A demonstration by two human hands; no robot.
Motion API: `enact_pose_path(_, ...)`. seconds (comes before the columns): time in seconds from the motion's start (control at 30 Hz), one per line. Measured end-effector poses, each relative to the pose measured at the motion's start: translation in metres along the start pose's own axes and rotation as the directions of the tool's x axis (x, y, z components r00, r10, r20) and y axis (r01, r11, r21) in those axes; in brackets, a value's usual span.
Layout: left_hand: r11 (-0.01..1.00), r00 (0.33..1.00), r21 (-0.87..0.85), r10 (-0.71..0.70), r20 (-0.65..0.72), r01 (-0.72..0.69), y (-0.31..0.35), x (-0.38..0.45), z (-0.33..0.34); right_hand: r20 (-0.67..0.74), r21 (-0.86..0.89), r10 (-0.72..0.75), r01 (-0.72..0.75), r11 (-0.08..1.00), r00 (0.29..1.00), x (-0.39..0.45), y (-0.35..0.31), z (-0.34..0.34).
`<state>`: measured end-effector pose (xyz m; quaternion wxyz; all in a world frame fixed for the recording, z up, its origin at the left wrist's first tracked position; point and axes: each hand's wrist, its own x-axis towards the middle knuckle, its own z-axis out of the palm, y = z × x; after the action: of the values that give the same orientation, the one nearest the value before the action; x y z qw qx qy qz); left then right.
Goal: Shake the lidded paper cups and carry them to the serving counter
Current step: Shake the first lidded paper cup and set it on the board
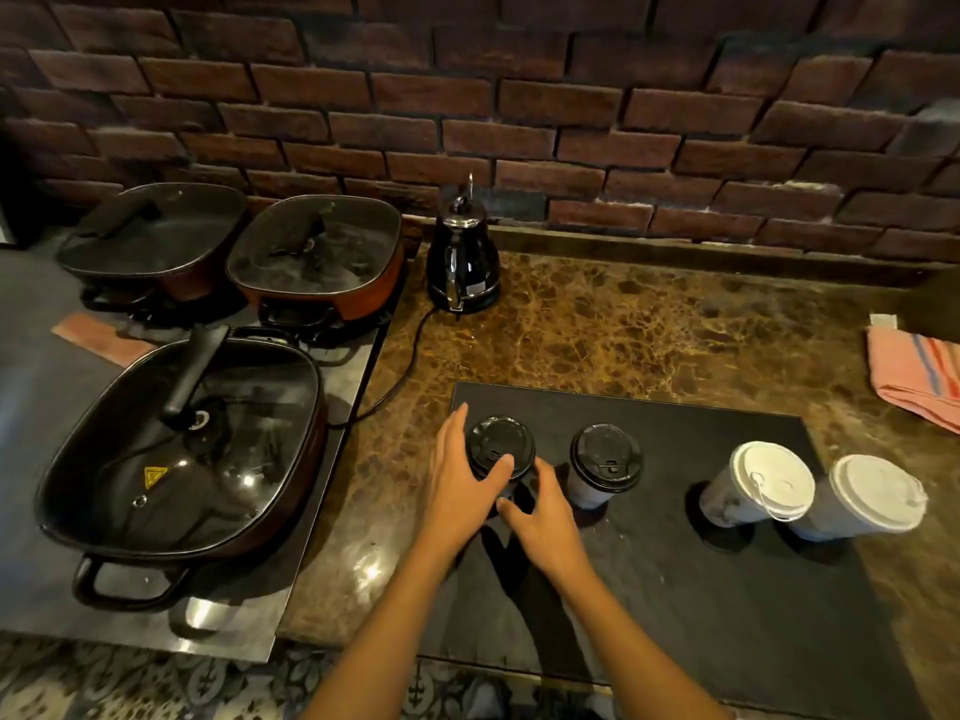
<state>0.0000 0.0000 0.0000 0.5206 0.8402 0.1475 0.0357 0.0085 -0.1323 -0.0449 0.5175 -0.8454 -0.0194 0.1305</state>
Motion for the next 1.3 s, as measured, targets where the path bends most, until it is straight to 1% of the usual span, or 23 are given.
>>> enact_pose_path(0.07, 0.998, 0.999, 0.053, 0.017, 0.031, -0.018, 0.003, 0.008, 0.005, 0.009, 0.079, 0.016, -0.017, 0.997, 1.000, 0.009, 0.002, 0.002)
enact_pose_path(0.13, 0.991, 0.997, 0.133, 0.015, 0.073, -0.025, 0.005, 0.014, 0.009, 0.033, 0.095, 0.072, -0.075, 0.993, 0.997, 0.016, 0.005, 0.004)
enact_pose_path(0.2, 0.971, 0.994, 0.234, 0.020, 0.111, -0.046, 0.005, 0.018, 0.013, 0.043, 0.088, 0.083, -0.086, 0.992, 0.996, 0.023, 0.007, 0.007)
enact_pose_path(0.27, 0.951, 0.989, 0.302, 0.020, 0.146, -0.064, 0.005, 0.022, 0.015, 0.068, 0.096, 0.042, -0.048, 0.994, 0.997, 0.028, 0.007, 0.008)
enact_pose_path(0.33, 0.943, 0.990, 0.328, 0.013, 0.143, -0.060, 0.004, 0.025, 0.016, 0.082, 0.116, 0.013, -0.022, 0.993, 0.997, 0.034, 0.010, 0.011)
enact_pose_path(0.43, 0.961, 0.991, 0.276, -0.027, 0.133, -0.011, 0.000, 0.030, 0.018, 0.105, 0.168, 0.012, -0.029, 0.985, 0.994, 0.043, 0.016, 0.015)
enact_pose_path(0.5, 0.972, 0.992, 0.237, -0.037, 0.120, 0.008, 0.001, 0.031, 0.017, 0.137, 0.162, 0.012, -0.034, 0.986, 0.991, 0.047, 0.017, 0.014)
enact_pose_path(0.6, 0.982, 0.996, 0.180, -0.064, 0.062, 0.052, 0.004, 0.030, 0.006, 0.188, 0.151, 0.047, -0.076, 0.986, 0.981, 0.043, 0.006, 0.008)
enact_pose_path(0.67, 0.989, 0.994, 0.102, -0.110, 0.027, 0.107, 0.006, 0.032, -0.006, 0.177, 0.170, 0.042, -0.073, 0.983, 0.983, 0.037, -0.006, 0.003)
enact_pose_path(0.73, 0.985, 0.986, -0.039, -0.167, 0.022, 0.168, 0.011, 0.035, -0.021, 0.141, 0.179, 0.000, -0.025, 0.984, 0.990, 0.028, -0.021, 0.001)
enact_pose_path(0.8, 0.965, 0.979, -0.169, -0.196, 0.052, 0.202, 0.021, 0.038, -0.036, 0.109, 0.181, -0.047, 0.027, 0.983, 0.993, 0.018, -0.037, 0.000)
enact_pose_path(0.9, 0.952, 0.982, -0.249, -0.159, 0.100, 0.179, 0.041, 0.035, -0.063, 0.069, 0.168, -0.129, 0.116, 0.979, 0.989, 0.007, -0.065, -0.009)
enact_pose_path(0.97, 0.932, 0.990, -0.336, -0.108, 0.094, 0.133, 0.054, 0.030, -0.080, 0.025, 0.124, -0.207, 0.203, 0.971, 0.978, -0.001, -0.085, -0.024)
enact_pose_path(1.03, 0.869, 0.991, -0.479, -0.094, 0.091, 0.126, 0.069, 0.024, -0.092, -0.028, 0.095, -0.293, 0.294, 0.951, 0.956, -0.010, -0.104, -0.041)
enact_pose_path(1.1, 0.801, 0.992, -0.587, -0.059, 0.113, 0.115, 0.086, 0.016, -0.100, -0.049, 0.060, -0.415, 0.418, 0.907, 0.908, -0.016, -0.119, -0.059)
enact_pose_path(1.2, 0.826, 0.988, -0.561, 0.033, 0.149, 0.057, 0.099, 0.008, -0.108, -0.008, -0.131, -0.597, 0.591, 0.796, 0.802, -0.025, -0.133, -0.086)
enact_pose_path(1.3, 0.855, 0.981, -0.517, 0.129, 0.147, -0.035, 0.111, 0.002, -0.116, 0.056, -0.311, -0.684, 0.664, 0.680, 0.727, -0.035, -0.143, -0.111)
